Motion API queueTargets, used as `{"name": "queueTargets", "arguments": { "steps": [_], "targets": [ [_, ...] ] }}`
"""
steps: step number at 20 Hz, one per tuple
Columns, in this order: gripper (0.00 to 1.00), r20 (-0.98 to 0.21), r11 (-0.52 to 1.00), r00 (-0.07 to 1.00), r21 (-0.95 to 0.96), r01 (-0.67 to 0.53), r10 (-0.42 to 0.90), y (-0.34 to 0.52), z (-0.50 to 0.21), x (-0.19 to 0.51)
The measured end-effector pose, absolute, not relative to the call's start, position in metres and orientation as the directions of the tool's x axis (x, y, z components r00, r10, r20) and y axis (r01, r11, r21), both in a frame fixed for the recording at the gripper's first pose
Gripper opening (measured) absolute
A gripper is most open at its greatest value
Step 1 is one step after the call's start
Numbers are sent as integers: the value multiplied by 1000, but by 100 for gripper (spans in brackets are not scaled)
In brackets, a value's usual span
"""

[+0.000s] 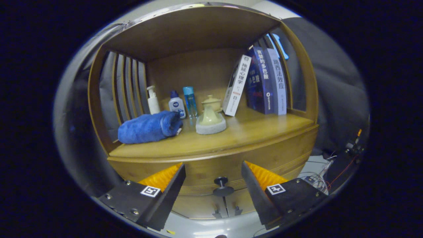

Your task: Pull open the drawer, take out the items inside it, and place them on the countertop above the cabinet.

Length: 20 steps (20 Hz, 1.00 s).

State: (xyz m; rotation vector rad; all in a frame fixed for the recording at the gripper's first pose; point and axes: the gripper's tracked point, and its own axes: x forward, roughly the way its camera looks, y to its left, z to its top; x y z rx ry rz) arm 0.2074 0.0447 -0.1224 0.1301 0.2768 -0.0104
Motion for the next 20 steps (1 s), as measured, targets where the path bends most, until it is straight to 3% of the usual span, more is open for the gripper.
{"name": "queueTargets", "arguments": {
  "steps": [8, 16, 20],
  "targets": [
    [100, -157, 997, 987, 79, -23, 35, 40, -12, 132],
    [100, -60, 972, 971, 69, -227, 231, 75, 62, 1],
    [100, 10, 979, 979, 14, -201, 201, 37, 89, -44]
  ]
}}
